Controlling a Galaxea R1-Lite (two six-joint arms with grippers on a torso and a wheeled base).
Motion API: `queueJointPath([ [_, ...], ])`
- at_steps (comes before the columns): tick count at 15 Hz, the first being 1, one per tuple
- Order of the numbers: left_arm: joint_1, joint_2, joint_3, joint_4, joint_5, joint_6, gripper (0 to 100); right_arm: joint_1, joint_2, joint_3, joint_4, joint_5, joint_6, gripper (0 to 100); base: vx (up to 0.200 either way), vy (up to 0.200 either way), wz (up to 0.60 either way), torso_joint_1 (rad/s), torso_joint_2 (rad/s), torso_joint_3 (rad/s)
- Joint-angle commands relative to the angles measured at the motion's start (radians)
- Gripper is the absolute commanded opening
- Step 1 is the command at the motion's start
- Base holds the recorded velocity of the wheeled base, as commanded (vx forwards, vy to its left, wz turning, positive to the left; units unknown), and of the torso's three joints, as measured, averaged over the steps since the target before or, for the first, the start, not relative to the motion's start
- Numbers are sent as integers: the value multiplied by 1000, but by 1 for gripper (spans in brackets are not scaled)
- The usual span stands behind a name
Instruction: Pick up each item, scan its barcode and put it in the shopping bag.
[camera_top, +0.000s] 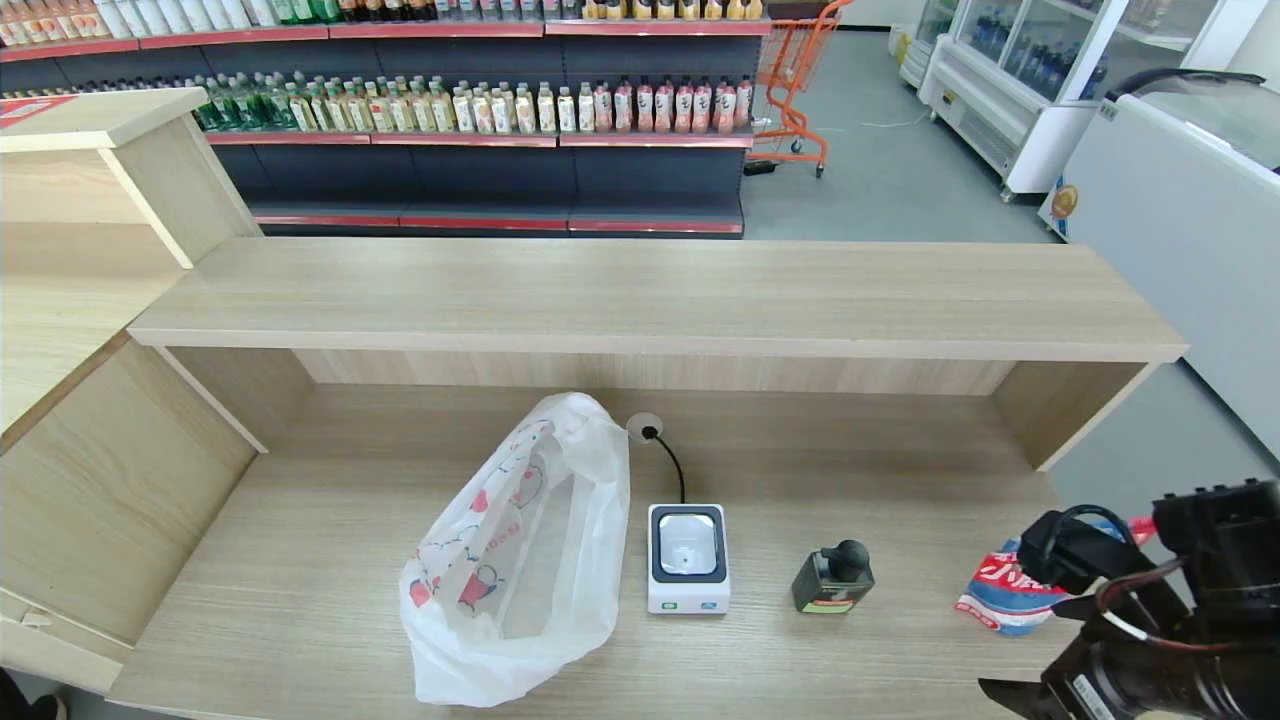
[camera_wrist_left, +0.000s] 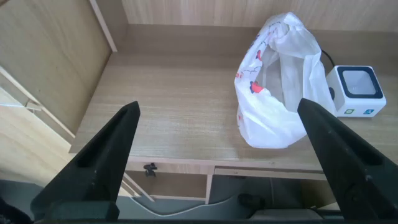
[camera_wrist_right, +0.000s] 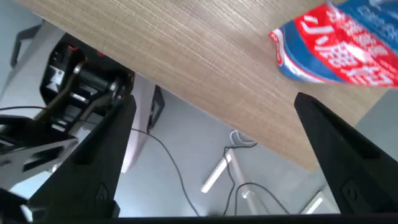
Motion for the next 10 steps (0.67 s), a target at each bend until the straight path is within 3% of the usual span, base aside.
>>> queueJointPath([
  [1,0,0,0,0,0,0,100,2,234,-31,-123,12,-93,100,0,0,0,0,0,0],
  [6,0,0,0,0,0,0,100,8,408,-81,-301,133,-223,100,0,0,0,0,0,0],
  [10,0,0,0,0,0,0,100,26,514,-117,-412,223,-242,100,0,0,0,0,0,0],
])
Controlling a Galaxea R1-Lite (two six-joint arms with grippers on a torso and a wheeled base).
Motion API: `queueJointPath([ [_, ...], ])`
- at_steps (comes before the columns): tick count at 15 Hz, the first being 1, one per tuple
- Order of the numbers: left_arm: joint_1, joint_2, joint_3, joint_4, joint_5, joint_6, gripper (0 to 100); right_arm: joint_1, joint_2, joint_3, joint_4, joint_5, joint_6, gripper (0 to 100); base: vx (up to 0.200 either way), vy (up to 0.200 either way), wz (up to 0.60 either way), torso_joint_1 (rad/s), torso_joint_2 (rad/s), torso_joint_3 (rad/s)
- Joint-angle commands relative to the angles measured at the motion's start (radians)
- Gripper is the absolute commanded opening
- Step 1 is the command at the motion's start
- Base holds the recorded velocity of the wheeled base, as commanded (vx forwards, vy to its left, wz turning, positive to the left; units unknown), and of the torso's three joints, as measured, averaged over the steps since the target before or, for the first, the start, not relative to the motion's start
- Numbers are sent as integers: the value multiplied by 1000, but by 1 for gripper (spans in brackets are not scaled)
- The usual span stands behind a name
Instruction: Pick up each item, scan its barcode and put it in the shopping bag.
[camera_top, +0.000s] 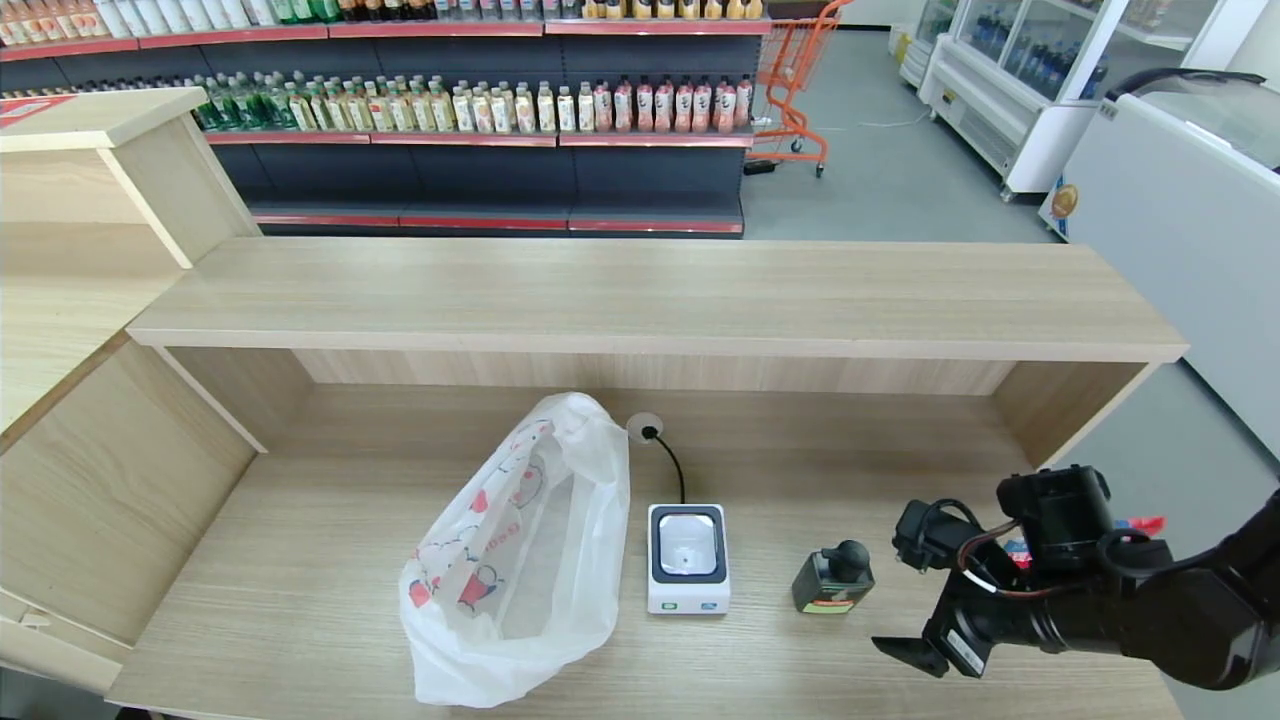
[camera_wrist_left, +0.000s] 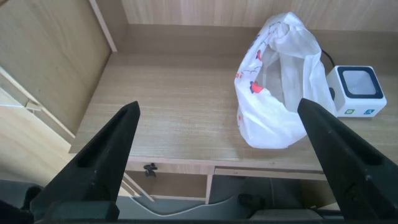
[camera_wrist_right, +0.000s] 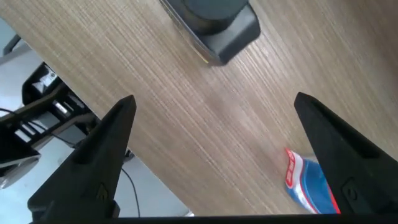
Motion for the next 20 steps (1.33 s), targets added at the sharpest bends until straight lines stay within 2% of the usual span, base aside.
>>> queueJointPath([
  [1,0,0,0,0,0,0,100,11,91,-38,-28,18,-4,100,0,0,0,0,0,0],
  [5,0,0,0,0,0,0,100,50,166,-94,-70,60,-7,100,0,0,0,0,0,0],
  [14,0,0,0,0,0,0,100,114,232,-193,-90,58,-29,100,0,0,0,0,0,0],
  [15,0,0,0,0,0,0,100,114,232,-190,-88,58,-43,0,0,0,0,0,0,0],
  [20,0,0,0,0,0,0,100,100,185,-138,-108,57,-33,0,0,0,0,0,0,0],
])
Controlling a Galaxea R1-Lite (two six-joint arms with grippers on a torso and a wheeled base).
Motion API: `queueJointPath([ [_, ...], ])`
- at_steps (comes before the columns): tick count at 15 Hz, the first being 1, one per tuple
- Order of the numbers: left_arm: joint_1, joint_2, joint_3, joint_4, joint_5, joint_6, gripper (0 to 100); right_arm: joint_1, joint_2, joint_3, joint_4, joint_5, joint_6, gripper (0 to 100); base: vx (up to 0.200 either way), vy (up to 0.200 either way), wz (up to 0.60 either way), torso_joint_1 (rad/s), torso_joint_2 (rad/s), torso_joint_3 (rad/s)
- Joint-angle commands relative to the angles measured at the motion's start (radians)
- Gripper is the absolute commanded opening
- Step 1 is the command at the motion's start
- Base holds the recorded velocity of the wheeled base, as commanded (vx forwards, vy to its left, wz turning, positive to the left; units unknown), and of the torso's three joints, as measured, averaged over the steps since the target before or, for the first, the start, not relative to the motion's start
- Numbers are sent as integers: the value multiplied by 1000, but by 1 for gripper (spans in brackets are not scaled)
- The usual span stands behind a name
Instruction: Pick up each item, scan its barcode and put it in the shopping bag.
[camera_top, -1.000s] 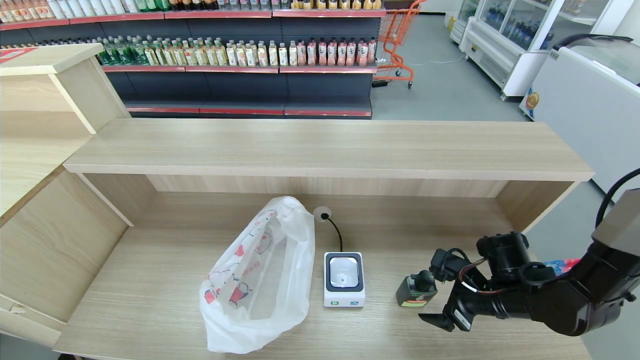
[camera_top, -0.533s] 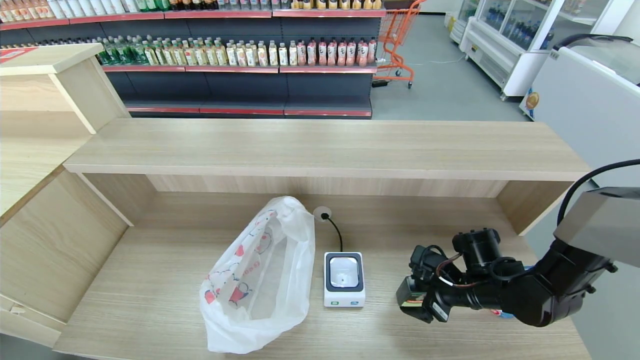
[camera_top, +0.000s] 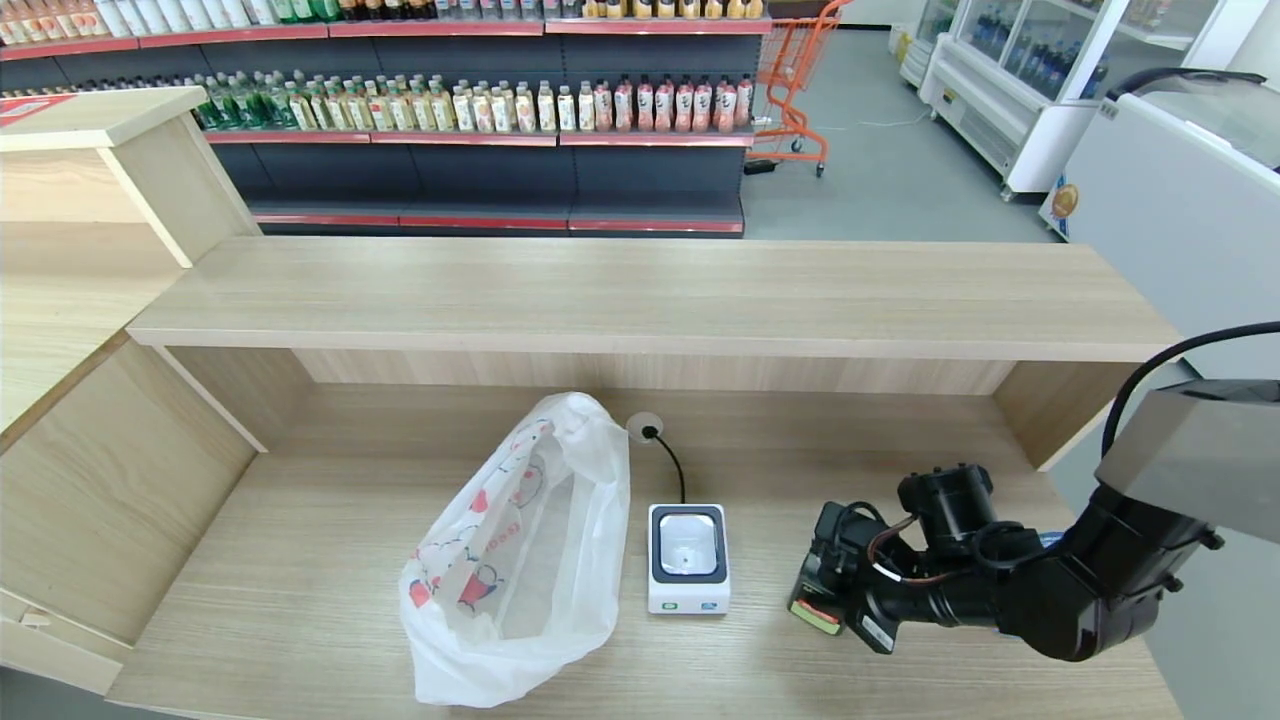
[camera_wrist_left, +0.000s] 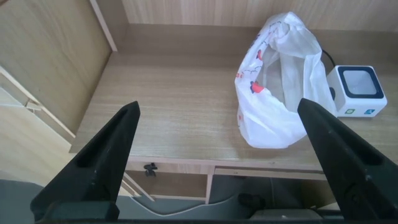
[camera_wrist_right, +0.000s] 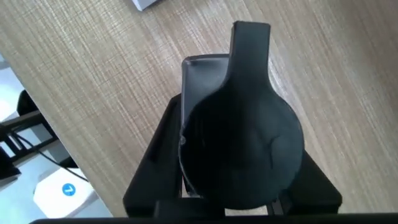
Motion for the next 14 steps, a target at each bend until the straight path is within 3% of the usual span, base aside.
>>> queueJointPath([
  [1,0,0,0,0,0,0,100,-30,-77,47,-9,1,25,0,0,0,0,0,0,0],
  [5,2,0,0,0,0,0,100,-88,-387,145,-7,-1,299,0,0,0,0,0,0,0],
  [7,0,0,0,0,0,0,100,-137,-572,248,-9,-4,293,0,0,0,0,0,0,0],
  [9,0,0,0,0,0,0,100,-179,-700,278,-6,4,147,0,0,0,0,0,0,0],
  [11,2,0,0,0,0,0,100,-190,-775,280,-23,77,-49,0,0,0,0,0,0,0],
  [14,0,0,0,0,0,0,100,-200,-775,280,-110,347,-393,0,0,0,0,0,0,0],
])
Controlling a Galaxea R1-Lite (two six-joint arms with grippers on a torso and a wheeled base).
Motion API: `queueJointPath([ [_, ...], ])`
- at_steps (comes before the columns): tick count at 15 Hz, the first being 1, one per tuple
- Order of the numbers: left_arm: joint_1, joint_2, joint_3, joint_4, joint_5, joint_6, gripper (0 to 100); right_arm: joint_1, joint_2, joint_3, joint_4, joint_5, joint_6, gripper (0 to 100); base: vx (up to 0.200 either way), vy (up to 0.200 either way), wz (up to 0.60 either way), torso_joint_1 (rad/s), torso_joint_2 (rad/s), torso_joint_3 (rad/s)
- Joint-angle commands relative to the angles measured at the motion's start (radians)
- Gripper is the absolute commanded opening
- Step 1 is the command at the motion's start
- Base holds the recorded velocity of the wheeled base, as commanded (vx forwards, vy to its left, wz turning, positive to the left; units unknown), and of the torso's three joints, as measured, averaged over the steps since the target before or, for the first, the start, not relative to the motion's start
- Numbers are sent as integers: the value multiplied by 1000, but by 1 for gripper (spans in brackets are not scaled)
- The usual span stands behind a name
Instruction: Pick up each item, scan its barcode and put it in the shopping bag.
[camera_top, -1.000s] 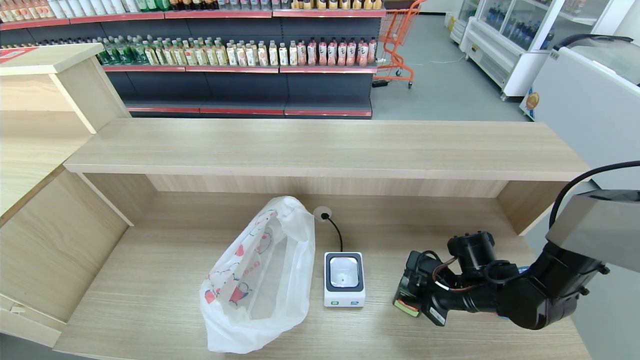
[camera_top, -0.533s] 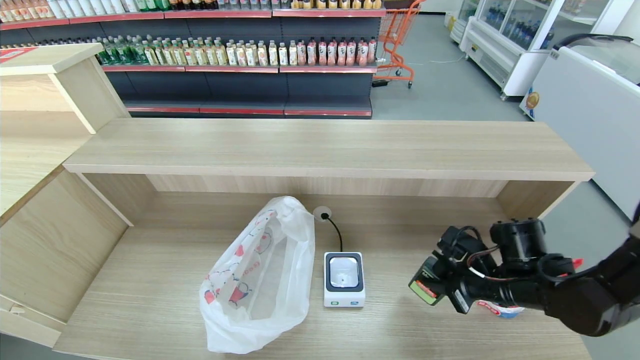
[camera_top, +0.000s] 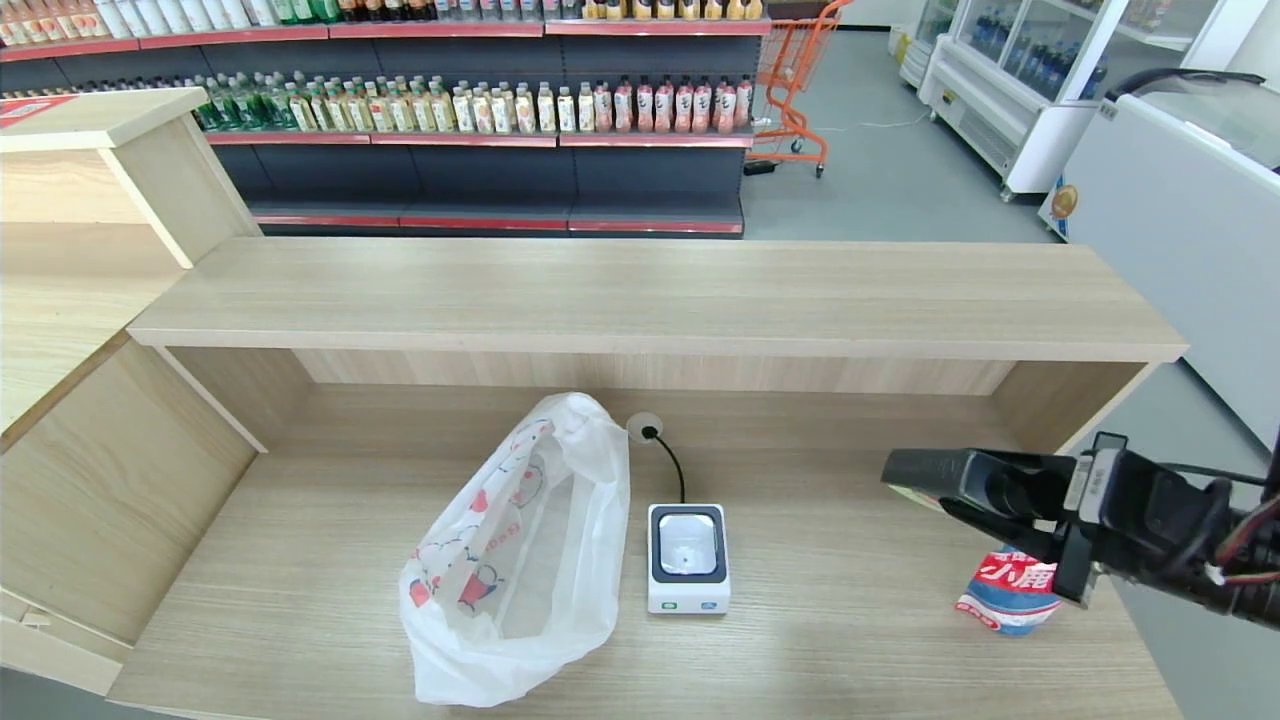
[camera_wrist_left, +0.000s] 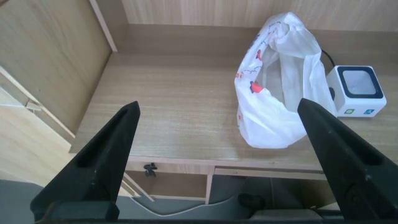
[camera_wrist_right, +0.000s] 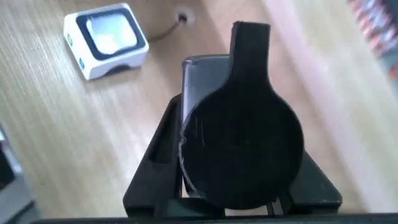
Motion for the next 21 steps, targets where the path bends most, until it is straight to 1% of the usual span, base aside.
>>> queueJointPath([
  [1,0,0,0,0,0,0,100,-9,-49,9,-10,206,-244,0,0,0,0,0,0,0],
  [2,0,0,0,0,0,0,100,-8,-41,12,5,278,-364,0,0,0,0,0,0,0],
  [3,0,0,0,0,2,0,100,1,-12,11,97,396,-629,0,0,0,0,0,0,0],
  [4,0,0,0,0,0,0,100,12,-4,11,141,424,-740,0,0,0,0,0,0,0],
  [5,0,0,0,0,0,0,100,34,8,11,279,439,-1020,0,0,0,0,0,0,0],
  [6,0,0,0,0,0,0,100,49,4,11,367,439,-1162,0,0,0,0,0,0,0],
  [7,0,0,0,0,0,0,100,52,2,9,385,439,-1189,0,0,0,0,0,0,0],
  [8,0,0,0,0,0,0,100,92,7,3,480,442,-1379,0,0,0,0,0,0,0],
  [9,0,0,0,0,0,0,100,146,37,-6,488,447,-1513,0,0,0,0,0,0,0],
  [10,0,0,0,0,0,0,100,181,48,-25,488,474,-1614,0,0,0,0,0,0,0],
  [12,0,0,0,0,0,0,100,250,42,-55,477,478,-1709,0,0,0,0,0,0,0],
  [13,0,0,0,0,0,0,100,281,68,-66,448,476,-1732,0,0,0,0,0,0,0],
  [14,0,0,0,0,0,0,100,302,122,-68,427,476,-1735,0,0,0,0,0,0,0],
  [17,1,0,0,0,0,0,100,420,214,-129,405,485,-1767,0,0,0,0,0,0,0],
  [18,0,0,0,0,0,0,100,443,231,-143,398,494,-1778,0,0,0,0,0,0,0],
  [21,0,0,0,0,0,0,100,443,255,-163,361,554,-1794,0,0,0,0,0,0,0],
])
